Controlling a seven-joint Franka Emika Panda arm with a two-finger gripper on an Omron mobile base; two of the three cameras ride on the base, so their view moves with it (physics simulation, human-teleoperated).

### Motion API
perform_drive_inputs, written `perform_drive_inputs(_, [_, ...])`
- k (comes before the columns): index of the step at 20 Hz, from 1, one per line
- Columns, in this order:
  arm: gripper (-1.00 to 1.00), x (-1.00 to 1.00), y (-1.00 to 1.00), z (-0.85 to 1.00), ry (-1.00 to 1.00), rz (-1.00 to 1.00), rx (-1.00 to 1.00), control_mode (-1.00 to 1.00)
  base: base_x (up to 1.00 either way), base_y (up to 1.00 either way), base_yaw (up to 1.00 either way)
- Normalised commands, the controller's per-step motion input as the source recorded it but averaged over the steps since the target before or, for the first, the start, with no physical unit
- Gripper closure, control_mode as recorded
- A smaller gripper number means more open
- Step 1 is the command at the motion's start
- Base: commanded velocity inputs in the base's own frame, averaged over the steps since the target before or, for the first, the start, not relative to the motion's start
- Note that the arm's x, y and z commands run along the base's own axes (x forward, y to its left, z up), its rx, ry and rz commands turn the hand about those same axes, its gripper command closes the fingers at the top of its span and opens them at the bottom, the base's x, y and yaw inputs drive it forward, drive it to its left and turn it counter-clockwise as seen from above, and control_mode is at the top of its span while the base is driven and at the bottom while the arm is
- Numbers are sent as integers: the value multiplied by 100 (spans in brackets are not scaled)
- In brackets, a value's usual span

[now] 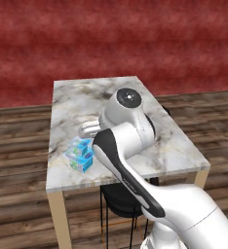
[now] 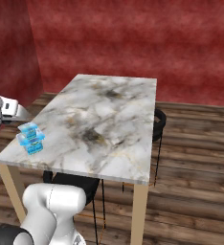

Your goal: Stack the yogurt containers by placing the smaller containers on top of the larger containers.

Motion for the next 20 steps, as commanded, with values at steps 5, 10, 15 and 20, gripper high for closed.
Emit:
perform_drive_inputs(5, [100,0,15,0,0,0,1,-100,0,0,0])
perform_drive_inputs(10, [100,0,7,-2,2,0,0,-100,0,0,0])
perform_drive_inputs(15, [100,2,0,-8,3,0,0,-100,0,0,0])
perform_drive_inputs(20, [100,10,0,-7,0,0,0,-100,0,0,0])
